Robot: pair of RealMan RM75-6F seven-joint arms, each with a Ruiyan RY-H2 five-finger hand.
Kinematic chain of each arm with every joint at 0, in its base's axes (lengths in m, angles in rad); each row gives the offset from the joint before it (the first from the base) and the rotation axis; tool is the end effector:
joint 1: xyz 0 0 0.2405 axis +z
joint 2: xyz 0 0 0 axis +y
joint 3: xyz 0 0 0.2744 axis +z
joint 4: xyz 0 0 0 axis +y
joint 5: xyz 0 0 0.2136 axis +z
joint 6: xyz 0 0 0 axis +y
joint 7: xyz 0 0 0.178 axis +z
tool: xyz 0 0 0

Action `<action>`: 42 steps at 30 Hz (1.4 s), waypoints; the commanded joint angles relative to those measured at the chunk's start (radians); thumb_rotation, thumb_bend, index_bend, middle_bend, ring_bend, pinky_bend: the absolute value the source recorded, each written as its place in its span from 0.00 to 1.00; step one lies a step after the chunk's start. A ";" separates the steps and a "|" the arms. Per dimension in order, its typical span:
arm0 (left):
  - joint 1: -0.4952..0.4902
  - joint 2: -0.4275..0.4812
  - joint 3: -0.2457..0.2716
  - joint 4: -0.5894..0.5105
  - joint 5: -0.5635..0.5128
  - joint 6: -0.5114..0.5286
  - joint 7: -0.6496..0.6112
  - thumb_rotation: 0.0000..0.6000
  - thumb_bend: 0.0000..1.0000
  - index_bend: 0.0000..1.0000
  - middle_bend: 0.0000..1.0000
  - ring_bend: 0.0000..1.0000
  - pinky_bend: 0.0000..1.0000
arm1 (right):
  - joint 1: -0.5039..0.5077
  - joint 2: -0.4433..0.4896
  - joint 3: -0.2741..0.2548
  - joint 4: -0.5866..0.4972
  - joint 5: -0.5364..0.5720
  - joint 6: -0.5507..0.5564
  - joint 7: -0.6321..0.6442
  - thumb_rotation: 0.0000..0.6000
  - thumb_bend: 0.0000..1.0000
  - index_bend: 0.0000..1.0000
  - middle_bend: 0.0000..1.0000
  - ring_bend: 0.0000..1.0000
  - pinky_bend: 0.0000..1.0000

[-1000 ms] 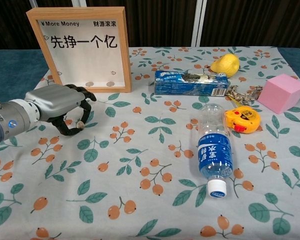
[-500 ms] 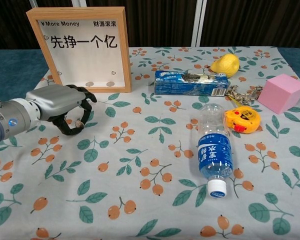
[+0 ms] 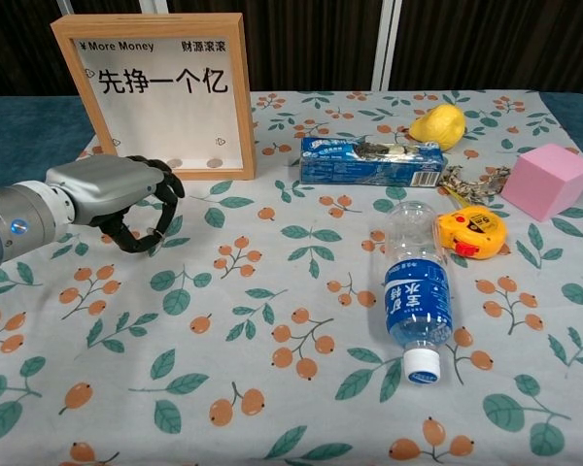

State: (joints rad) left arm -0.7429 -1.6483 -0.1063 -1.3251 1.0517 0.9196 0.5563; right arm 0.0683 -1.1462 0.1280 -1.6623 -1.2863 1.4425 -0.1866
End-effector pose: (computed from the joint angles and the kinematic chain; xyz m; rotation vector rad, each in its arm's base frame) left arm -0.1891 0.3821 -0.0713 -1.9592 -0.7825 -0.6536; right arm -0.3500 -0.2231 0.1679 1.2258 -0.9196 0.7294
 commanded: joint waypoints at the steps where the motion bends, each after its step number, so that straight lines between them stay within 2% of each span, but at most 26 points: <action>1: 0.001 0.009 -0.005 -0.023 0.006 0.006 -0.010 1.00 0.55 0.69 0.18 0.00 0.01 | 0.000 -0.001 0.001 0.001 0.002 0.000 -0.001 1.00 0.24 0.01 0.00 0.00 0.00; 5: 0.001 0.059 -0.015 -0.121 0.038 0.036 -0.016 1.00 0.55 0.69 0.19 0.00 0.01 | 0.001 -0.004 0.002 0.003 0.008 -0.002 -0.004 1.00 0.24 0.01 0.00 0.00 0.00; 12: -0.011 0.160 -0.028 -0.322 0.068 0.075 0.046 1.00 0.55 0.69 0.19 0.00 0.01 | -0.001 -0.006 0.006 0.000 0.011 0.008 -0.009 1.00 0.24 0.01 0.00 0.00 0.00; 19: -0.065 0.251 -0.094 -0.502 0.021 0.051 0.076 1.00 0.55 0.69 0.19 0.00 0.01 | -0.003 -0.007 0.009 -0.001 0.016 0.013 -0.014 1.00 0.24 0.01 0.00 0.00 0.00; 26: -0.150 0.330 -0.191 -0.625 -0.114 0.045 0.138 1.00 0.55 0.70 0.21 0.00 0.01 | -0.003 -0.011 0.013 0.000 0.027 0.014 -0.020 1.00 0.24 0.01 0.00 0.00 0.00; 32: -0.223 0.397 -0.272 -0.663 -0.238 0.072 0.187 1.00 0.54 0.71 0.21 0.00 0.02 | -0.004 -0.013 0.014 -0.002 0.031 0.017 -0.023 1.00 0.24 0.01 0.00 0.00 0.00; 36: -0.273 0.450 -0.343 -0.673 -0.382 0.064 0.163 1.00 0.54 0.72 0.22 0.00 0.02 | -0.003 -0.016 0.016 0.001 0.036 0.016 -0.027 1.00 0.24 0.01 0.00 0.00 0.00; 42: -0.359 0.565 -0.408 -0.618 -0.634 -0.003 0.156 1.00 0.54 0.72 0.22 0.00 0.02 | 0.002 -0.026 0.018 0.014 0.049 0.007 -0.042 1.00 0.24 0.01 0.00 0.00 0.00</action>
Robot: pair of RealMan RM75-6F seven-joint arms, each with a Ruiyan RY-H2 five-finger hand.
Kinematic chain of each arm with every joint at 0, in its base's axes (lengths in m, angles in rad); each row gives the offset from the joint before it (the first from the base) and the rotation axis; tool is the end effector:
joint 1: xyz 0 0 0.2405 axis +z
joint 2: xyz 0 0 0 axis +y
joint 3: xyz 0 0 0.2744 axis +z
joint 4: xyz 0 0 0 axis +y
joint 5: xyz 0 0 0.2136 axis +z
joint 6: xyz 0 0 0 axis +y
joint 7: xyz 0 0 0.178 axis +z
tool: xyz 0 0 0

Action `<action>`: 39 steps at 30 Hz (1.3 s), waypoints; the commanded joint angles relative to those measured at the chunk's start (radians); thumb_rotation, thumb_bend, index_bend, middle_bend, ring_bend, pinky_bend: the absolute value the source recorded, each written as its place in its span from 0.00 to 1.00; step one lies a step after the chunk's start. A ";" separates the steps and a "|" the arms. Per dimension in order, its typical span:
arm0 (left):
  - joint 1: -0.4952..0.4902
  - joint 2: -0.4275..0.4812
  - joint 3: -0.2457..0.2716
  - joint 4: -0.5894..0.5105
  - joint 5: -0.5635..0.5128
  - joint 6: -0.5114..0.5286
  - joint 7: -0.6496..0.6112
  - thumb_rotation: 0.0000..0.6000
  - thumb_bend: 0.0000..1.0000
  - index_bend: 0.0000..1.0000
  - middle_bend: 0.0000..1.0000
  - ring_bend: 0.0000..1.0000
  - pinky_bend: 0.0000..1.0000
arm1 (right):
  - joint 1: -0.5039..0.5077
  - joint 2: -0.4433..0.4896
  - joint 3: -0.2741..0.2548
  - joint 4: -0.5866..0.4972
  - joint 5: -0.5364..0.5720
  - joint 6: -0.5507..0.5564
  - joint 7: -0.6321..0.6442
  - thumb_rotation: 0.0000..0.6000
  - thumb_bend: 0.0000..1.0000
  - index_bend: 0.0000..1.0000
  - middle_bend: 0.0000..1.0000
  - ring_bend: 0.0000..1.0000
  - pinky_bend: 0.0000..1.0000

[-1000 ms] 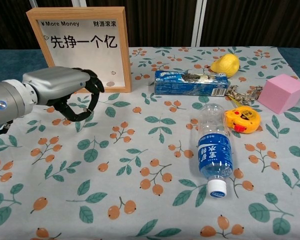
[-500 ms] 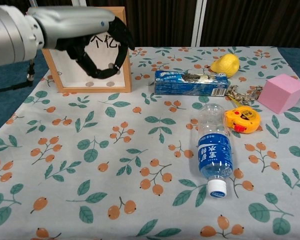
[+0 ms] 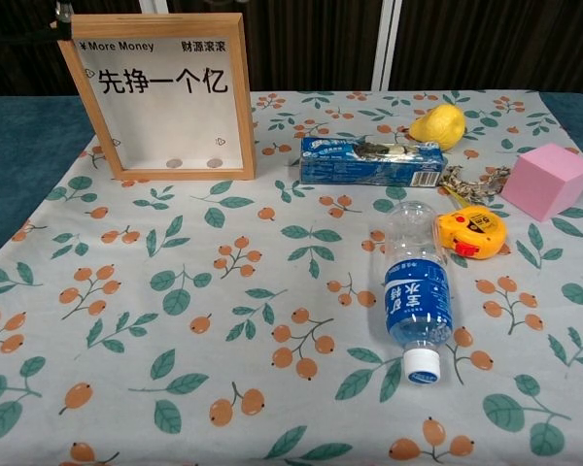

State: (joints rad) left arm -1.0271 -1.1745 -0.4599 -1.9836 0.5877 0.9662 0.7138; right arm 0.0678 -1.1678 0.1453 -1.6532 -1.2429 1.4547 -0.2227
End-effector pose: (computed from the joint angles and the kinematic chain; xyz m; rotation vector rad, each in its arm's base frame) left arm 0.0133 0.4081 0.0952 -1.8753 -0.8172 -1.0569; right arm -0.3554 -0.2247 0.1684 1.1824 -0.9097 0.7019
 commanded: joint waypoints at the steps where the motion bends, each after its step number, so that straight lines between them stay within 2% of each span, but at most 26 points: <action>1: -0.088 0.105 -0.056 0.055 -0.205 -0.058 0.002 1.00 0.54 0.72 0.22 0.00 0.02 | 0.004 -0.006 0.000 0.008 0.008 -0.007 -0.009 1.00 0.24 0.01 0.00 0.00 0.00; 6: -0.161 0.177 -0.038 0.166 -0.415 -0.174 -0.005 1.00 0.54 0.72 0.22 0.00 0.02 | 0.010 -0.020 0.007 0.030 0.032 -0.017 -0.031 1.00 0.24 0.01 0.00 0.00 0.00; 10: -0.199 0.193 -0.012 0.280 -0.499 -0.277 -0.041 1.00 0.54 0.72 0.22 0.00 0.02 | 0.015 -0.034 0.018 0.053 0.055 -0.018 -0.045 1.00 0.24 0.01 0.00 0.00 0.00; 15: -0.245 0.183 0.048 0.401 -0.525 -0.363 -0.050 1.00 0.54 0.73 0.22 0.00 0.02 | 0.021 -0.050 0.027 0.078 0.080 -0.023 -0.064 1.00 0.24 0.01 0.00 0.00 0.00; 21: -0.327 0.162 0.170 0.531 -0.552 -0.450 -0.016 1.00 0.54 0.73 0.22 0.00 0.02 | 0.028 -0.066 0.029 0.100 0.100 -0.032 -0.089 1.00 0.24 0.01 0.00 0.00 0.00; 29: -0.406 0.106 0.299 0.665 -0.600 -0.530 -0.037 1.00 0.54 0.74 0.22 0.00 0.02 | 0.033 -0.080 0.035 0.124 0.124 -0.039 -0.105 1.00 0.24 0.01 0.00 0.00 0.00; 39: -0.429 0.060 0.380 0.761 -0.571 -0.600 -0.120 1.00 0.54 0.74 0.22 0.00 0.02 | 0.032 -0.080 0.041 0.132 0.137 -0.034 -0.115 1.00 0.24 0.01 0.00 0.00 0.00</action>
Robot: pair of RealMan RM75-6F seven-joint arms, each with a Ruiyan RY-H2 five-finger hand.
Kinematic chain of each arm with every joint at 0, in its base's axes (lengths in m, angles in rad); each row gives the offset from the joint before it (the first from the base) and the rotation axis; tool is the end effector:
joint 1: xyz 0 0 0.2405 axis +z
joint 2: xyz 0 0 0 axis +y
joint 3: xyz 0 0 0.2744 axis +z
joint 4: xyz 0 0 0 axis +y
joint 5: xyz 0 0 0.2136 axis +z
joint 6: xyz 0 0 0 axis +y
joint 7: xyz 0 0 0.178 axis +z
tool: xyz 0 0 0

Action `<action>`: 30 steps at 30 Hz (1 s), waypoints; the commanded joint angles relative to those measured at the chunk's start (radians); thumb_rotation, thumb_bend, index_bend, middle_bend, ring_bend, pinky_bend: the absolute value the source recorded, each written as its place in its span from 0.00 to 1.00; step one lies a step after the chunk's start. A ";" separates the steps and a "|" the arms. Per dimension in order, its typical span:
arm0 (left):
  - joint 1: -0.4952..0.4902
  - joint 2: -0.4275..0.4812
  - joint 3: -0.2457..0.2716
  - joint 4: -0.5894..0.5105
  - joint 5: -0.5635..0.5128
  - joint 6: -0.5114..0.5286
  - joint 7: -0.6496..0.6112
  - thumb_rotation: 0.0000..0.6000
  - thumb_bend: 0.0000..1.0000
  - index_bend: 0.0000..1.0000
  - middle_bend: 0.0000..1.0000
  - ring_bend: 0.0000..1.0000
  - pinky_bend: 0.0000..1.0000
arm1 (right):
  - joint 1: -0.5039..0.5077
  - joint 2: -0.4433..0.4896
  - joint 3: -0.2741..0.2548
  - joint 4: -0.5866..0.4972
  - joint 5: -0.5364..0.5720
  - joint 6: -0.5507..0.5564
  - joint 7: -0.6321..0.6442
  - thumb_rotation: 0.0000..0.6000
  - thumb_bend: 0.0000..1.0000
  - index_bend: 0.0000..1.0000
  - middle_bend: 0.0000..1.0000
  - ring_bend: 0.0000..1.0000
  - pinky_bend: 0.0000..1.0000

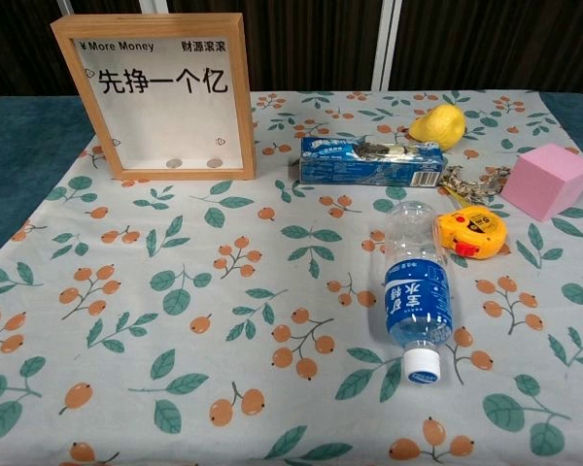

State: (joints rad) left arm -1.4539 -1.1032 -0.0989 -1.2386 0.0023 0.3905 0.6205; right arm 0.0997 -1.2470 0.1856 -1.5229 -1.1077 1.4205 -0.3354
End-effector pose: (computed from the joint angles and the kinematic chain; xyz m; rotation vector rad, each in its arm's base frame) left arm -0.0326 0.5627 0.1507 -1.7215 -1.0315 -0.6583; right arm -0.3883 -0.2382 0.1639 1.1181 -0.8645 0.5393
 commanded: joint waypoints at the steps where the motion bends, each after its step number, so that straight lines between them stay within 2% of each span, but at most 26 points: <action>1: -0.003 -0.013 0.025 0.020 0.016 -0.032 -0.036 1.00 0.54 0.74 0.22 0.00 0.02 | 0.000 -0.002 0.001 0.002 0.002 0.000 -0.003 1.00 0.24 0.01 0.00 0.00 0.00; 6: -0.007 -0.019 0.070 0.038 0.054 -0.050 -0.084 1.00 0.53 0.73 0.22 0.00 0.01 | 0.000 -0.004 0.002 0.004 0.004 0.006 -0.007 1.00 0.24 0.01 0.00 0.00 0.00; 30: -0.027 -0.032 0.170 0.055 0.227 -0.096 -0.301 1.00 0.48 0.73 0.21 0.00 0.00 | -0.002 -0.008 0.013 0.013 0.017 0.016 -0.009 1.00 0.24 0.01 0.00 0.00 0.00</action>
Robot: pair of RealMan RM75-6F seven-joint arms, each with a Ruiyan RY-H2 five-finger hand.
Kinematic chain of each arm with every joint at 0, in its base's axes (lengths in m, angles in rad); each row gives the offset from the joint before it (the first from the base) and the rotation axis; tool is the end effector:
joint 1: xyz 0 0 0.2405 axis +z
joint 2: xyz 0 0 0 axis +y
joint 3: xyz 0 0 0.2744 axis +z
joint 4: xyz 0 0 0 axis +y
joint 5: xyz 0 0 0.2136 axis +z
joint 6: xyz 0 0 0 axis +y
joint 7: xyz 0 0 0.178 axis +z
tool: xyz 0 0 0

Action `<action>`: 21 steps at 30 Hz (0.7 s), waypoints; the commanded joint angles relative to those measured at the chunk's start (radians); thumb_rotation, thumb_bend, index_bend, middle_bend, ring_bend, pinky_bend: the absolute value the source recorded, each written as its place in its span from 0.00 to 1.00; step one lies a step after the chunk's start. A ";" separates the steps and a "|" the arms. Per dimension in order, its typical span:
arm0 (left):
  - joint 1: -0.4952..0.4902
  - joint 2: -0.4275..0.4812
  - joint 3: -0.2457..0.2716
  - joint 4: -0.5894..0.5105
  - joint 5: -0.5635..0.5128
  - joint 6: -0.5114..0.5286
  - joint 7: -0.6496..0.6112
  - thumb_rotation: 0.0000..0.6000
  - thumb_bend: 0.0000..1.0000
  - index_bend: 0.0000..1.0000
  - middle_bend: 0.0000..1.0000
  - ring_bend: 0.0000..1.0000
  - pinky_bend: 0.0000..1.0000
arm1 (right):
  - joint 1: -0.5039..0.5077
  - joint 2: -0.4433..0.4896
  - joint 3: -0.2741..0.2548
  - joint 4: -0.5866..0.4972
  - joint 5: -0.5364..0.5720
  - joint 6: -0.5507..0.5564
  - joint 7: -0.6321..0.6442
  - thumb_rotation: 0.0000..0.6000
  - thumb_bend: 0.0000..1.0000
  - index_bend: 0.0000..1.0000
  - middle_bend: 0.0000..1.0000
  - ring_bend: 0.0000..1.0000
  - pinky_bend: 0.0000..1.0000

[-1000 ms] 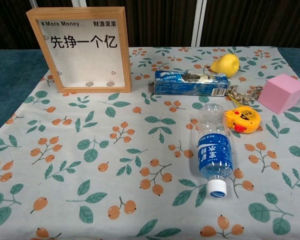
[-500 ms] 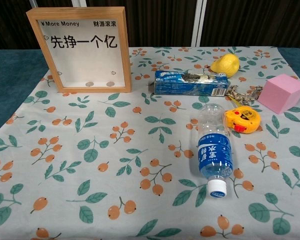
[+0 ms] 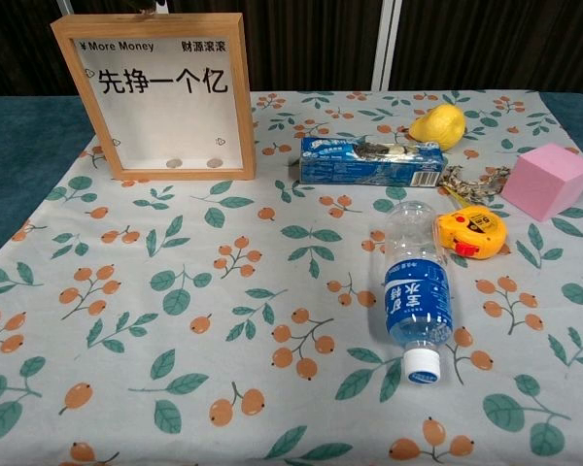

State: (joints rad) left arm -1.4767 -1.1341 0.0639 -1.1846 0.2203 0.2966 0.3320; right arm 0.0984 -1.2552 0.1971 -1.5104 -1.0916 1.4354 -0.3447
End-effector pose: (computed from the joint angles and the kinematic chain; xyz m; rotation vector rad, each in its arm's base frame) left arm -0.0631 0.5611 0.1327 -1.7869 -1.0629 -0.5709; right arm -0.3913 -0.2386 0.1679 1.0891 -0.8497 0.5312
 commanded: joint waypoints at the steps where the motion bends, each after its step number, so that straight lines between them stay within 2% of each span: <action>1: -0.006 0.000 0.009 0.001 0.013 -0.002 -0.019 1.00 0.48 0.73 0.21 0.00 0.00 | -0.001 0.000 0.002 0.001 0.001 0.002 0.001 1.00 0.24 0.01 0.00 0.00 0.00; 21: -0.030 -0.020 0.071 0.016 0.096 -0.002 -0.136 1.00 0.46 0.70 0.20 0.00 0.00 | -0.005 0.002 0.011 0.001 0.010 0.010 0.007 1.00 0.24 0.01 0.00 0.00 0.00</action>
State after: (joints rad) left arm -1.5045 -1.1532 0.1330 -1.1687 0.3142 0.2949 0.1993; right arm 0.0934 -1.2526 0.2082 -1.5092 -1.0811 1.4457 -0.3373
